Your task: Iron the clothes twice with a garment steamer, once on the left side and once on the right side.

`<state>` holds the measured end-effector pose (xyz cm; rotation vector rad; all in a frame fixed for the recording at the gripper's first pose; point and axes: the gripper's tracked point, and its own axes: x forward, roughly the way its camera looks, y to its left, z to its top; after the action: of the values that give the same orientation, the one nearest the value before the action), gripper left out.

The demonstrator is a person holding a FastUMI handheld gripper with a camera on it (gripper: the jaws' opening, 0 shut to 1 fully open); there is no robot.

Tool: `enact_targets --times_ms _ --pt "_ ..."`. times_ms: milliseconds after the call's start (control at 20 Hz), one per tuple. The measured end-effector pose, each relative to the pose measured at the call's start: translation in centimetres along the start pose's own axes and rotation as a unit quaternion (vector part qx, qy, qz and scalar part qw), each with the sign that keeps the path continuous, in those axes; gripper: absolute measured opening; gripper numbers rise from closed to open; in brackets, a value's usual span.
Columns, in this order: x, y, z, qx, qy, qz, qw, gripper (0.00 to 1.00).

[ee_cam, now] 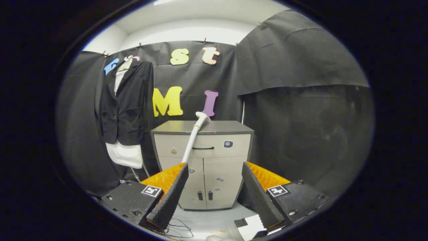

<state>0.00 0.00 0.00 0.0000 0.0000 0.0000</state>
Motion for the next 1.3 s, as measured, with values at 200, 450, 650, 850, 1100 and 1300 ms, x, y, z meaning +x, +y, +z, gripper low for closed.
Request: enact_targets --times_ms 200,450,650,850,1100,1300 --pt "-0.2 0.9 0.4 0.007 -0.005 -0.010 1.000 1.00" --pt "0.2 1.2 1.4 0.009 -0.006 -0.020 1.000 1.00" --pt "1.8 1.3 2.7 0.006 -0.006 -0.018 1.000 1.00" --pt "5.1 0.8 4.9 0.009 -0.008 -0.015 1.000 1.00" --pt "12.3 0.6 7.7 0.013 0.008 0.010 1.000 1.00" --pt "19.3 0.8 9.8 0.011 0.031 0.035 0.999 1.00"
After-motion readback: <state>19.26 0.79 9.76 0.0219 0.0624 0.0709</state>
